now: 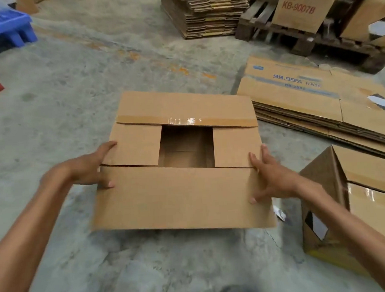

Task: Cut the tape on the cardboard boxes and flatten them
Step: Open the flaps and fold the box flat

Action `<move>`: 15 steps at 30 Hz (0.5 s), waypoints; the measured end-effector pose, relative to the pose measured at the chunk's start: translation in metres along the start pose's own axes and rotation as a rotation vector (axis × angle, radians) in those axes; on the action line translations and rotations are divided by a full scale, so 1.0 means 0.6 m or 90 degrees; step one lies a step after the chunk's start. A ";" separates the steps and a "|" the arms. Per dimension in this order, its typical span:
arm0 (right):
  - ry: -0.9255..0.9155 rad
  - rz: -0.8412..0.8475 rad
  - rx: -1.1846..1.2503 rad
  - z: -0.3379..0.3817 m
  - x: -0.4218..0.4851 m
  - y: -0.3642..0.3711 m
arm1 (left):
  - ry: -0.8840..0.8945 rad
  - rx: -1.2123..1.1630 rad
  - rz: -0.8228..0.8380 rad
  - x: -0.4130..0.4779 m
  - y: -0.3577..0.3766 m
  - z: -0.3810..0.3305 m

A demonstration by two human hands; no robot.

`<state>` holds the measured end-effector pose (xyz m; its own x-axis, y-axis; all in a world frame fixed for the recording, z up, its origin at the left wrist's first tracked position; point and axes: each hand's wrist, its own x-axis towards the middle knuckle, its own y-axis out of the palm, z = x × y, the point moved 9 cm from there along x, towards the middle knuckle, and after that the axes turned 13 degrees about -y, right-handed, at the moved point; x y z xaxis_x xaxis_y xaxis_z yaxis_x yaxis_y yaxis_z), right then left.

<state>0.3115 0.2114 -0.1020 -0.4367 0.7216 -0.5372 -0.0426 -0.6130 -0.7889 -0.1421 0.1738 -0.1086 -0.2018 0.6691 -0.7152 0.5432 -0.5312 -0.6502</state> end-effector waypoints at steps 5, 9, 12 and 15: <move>0.145 0.112 -0.023 0.061 0.048 -0.071 | -0.136 0.234 -0.073 -0.001 -0.043 -0.097; 0.304 -0.024 -0.011 0.093 0.117 -0.112 | -0.268 0.207 -0.103 0.014 -0.037 -0.169; 0.316 -0.012 -0.117 0.096 0.200 -0.078 | -0.330 0.156 -0.161 0.053 0.003 -0.168; 0.360 0.032 -0.077 0.052 0.262 -0.052 | -0.331 0.072 -0.210 0.065 -0.002 -0.163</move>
<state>0.2165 0.3339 -0.1524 0.1137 0.7725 -0.6248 0.0839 -0.6340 -0.7687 -0.0705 0.2514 -0.1107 -0.7297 0.4820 -0.4849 0.3008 -0.4106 -0.8608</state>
